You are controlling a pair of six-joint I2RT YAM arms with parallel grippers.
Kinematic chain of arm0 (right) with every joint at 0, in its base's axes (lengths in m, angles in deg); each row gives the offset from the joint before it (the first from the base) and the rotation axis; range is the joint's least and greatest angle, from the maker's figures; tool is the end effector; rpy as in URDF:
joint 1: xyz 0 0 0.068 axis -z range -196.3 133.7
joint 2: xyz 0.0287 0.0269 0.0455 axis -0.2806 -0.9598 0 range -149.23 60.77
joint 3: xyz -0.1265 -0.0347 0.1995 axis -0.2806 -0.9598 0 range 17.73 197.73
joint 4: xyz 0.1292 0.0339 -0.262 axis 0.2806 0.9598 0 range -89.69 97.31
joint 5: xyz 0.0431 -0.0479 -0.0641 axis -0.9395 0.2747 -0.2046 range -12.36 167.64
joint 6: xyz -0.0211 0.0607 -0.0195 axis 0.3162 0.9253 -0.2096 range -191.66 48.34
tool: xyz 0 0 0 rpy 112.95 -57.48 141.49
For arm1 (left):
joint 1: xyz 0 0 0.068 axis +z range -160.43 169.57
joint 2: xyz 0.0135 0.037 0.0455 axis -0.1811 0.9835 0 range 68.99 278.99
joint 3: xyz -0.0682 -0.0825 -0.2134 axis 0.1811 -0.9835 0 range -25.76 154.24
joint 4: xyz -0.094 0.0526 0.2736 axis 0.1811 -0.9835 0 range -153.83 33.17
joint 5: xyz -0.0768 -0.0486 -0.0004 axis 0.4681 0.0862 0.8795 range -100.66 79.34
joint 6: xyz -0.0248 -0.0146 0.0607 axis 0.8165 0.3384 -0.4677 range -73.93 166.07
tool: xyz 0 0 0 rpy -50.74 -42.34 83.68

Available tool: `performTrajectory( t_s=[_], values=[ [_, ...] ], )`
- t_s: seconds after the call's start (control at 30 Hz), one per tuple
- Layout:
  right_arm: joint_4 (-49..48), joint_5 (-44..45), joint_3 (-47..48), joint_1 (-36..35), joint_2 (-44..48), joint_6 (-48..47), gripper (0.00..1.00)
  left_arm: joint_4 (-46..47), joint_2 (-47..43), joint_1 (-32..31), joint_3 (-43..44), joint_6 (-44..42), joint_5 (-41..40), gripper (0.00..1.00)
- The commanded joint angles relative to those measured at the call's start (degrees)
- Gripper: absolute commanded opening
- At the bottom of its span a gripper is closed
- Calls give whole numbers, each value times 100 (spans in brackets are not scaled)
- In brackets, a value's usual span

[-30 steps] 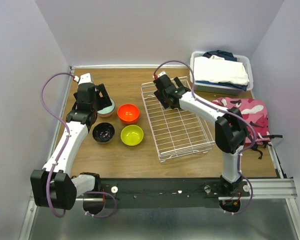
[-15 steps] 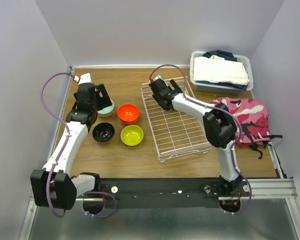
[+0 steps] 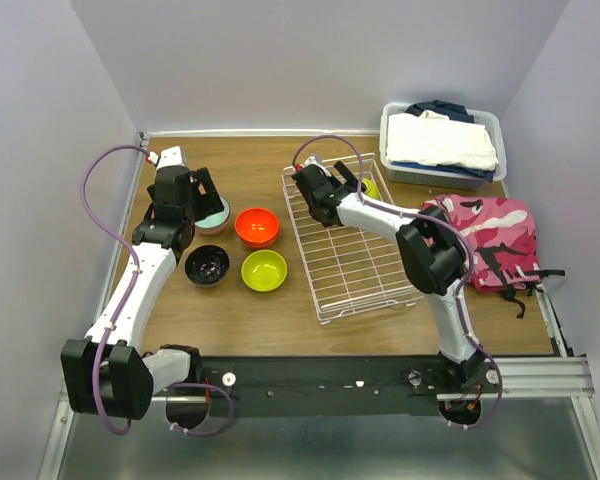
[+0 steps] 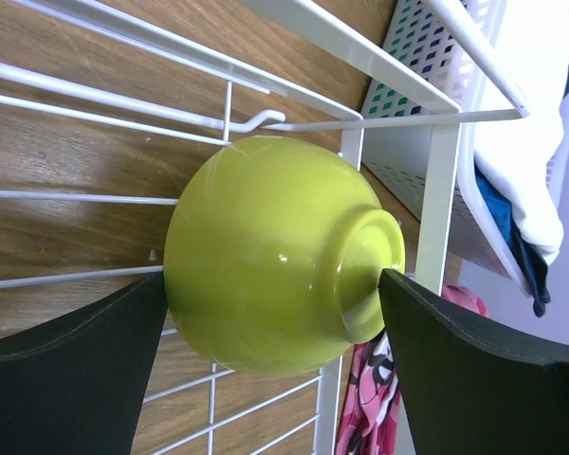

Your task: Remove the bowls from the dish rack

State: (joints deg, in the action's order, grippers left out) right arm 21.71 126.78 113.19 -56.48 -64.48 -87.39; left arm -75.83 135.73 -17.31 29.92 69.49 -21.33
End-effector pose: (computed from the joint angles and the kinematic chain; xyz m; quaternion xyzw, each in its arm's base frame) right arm 0.4026 0.2869 0.1285 -0.2801 0.8224 -0.3194 0.3783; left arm 0.3240 -0.0290 0.2653 -0.1700 0.8469 -0.0522 0.5011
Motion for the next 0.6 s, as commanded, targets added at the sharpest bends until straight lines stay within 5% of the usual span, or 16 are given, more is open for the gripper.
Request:
performTrajectory(
  t_s=[0.0,0.33,0.57],
  values=[
    [153,402,-291,-16,-438,-150,99,2,-74,-7,66,22,-49,93],
    [390,666,-133,-148,-755,-255,99,2,-100,-7,66,22,-40,93],
    [312,816,-177,-244,-457,-492,89,-7,-100,-7,75,31,-31,93]
  ],
)
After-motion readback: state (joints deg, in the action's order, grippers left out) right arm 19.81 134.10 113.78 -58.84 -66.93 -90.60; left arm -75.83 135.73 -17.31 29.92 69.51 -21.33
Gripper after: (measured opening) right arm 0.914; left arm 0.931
